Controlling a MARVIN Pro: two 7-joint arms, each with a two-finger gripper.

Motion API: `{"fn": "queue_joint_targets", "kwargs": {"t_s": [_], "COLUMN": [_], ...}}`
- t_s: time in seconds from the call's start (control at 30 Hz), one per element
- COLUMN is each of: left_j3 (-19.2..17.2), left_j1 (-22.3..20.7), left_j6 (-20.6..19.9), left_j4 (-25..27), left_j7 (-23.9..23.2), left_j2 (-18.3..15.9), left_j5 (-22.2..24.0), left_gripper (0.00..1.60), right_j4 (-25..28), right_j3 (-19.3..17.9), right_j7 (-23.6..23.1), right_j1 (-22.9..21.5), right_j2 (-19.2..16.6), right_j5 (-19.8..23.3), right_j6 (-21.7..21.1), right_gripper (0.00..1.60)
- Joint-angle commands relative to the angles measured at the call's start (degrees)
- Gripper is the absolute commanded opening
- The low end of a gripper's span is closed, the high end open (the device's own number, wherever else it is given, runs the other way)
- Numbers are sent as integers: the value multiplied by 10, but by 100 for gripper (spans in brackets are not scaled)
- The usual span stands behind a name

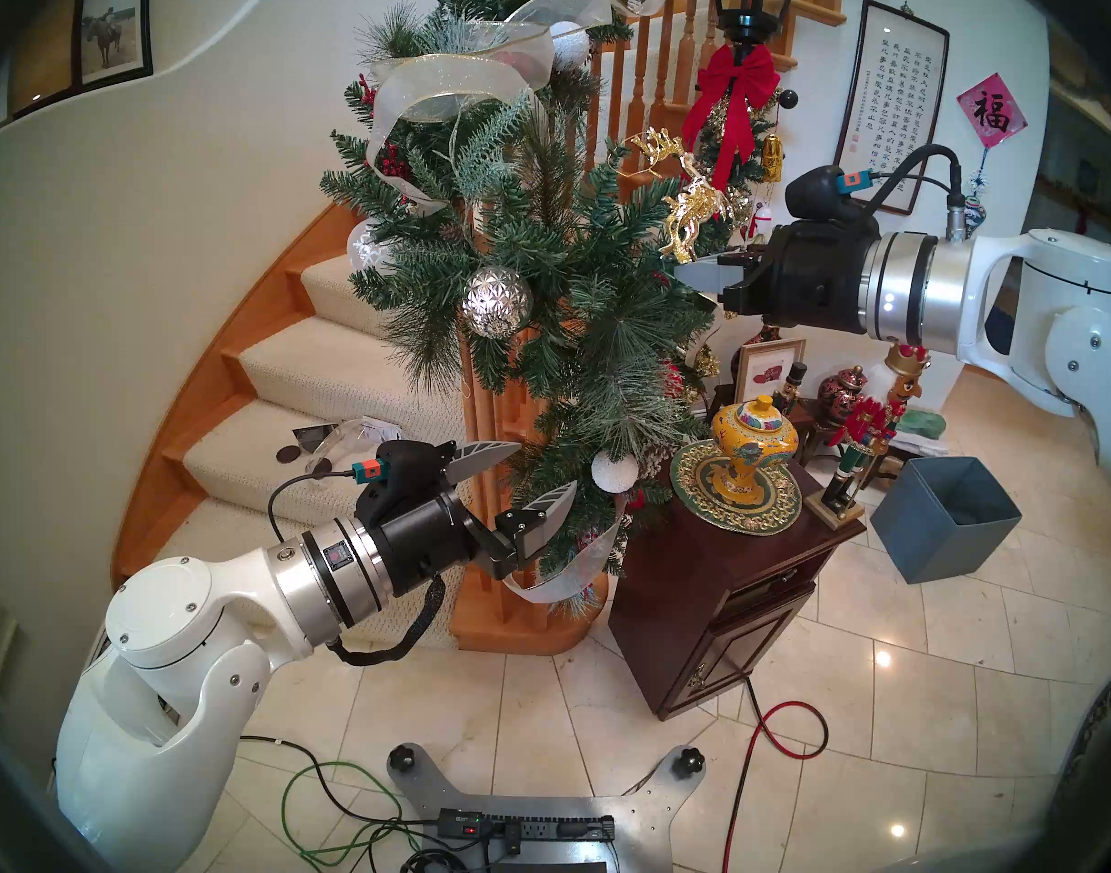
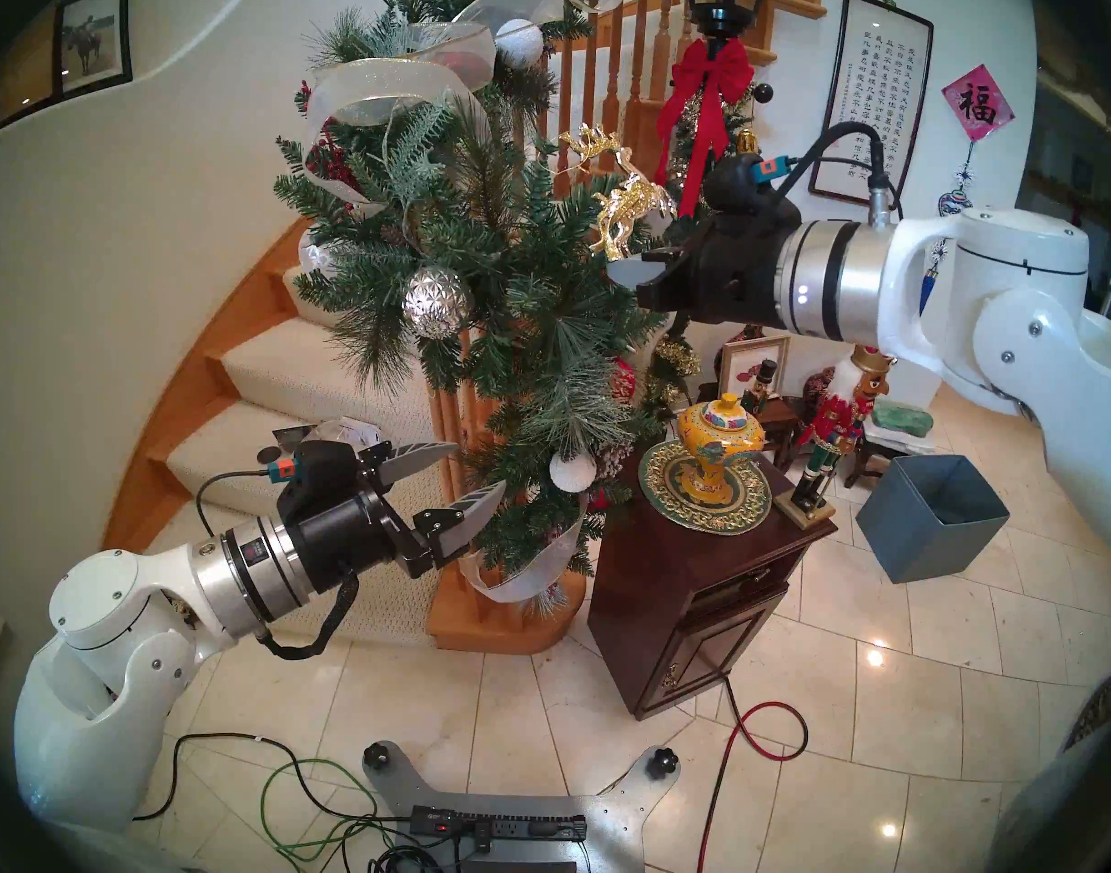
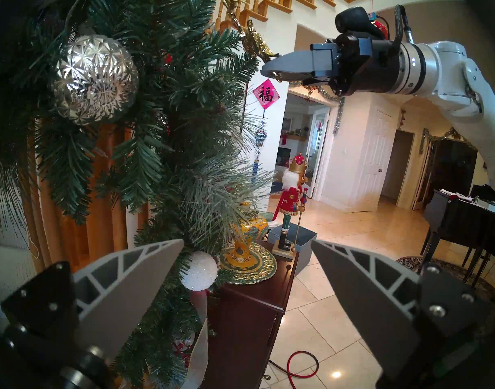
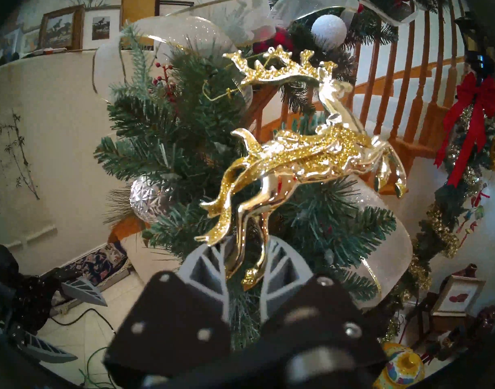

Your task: Hang the ornament onto the Christmas-tree-style decoration

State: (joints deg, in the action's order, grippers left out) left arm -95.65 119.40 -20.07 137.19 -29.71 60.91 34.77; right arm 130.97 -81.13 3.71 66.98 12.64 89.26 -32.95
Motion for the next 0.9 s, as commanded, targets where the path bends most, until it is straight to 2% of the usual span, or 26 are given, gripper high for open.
{"fn": "queue_joint_targets", "kwargs": {"t_s": [0.0, 0.53, 0.87], "left_j3": [-1, -1, -1], "left_j1": [-2, -2, -2], "left_j6": [1, 1, 1], "left_j4": [5, 5, 5], "left_j7": [-1, -1, -1], "left_j2": [0, 0, 0], "left_j5": [0, 0, 0], "left_gripper": [160, 160, 160], "right_j4": [-6, -30, -63], "right_j3": [12, 72, 113], "right_j7": [4, 24, 44], "right_j1": [-36, -108, -176], "right_j2": [26, 97, 159], "right_j5": [-4, -22, -39], "right_j6": [-11, -52, -86], "right_gripper": [0, 0, 0]}}
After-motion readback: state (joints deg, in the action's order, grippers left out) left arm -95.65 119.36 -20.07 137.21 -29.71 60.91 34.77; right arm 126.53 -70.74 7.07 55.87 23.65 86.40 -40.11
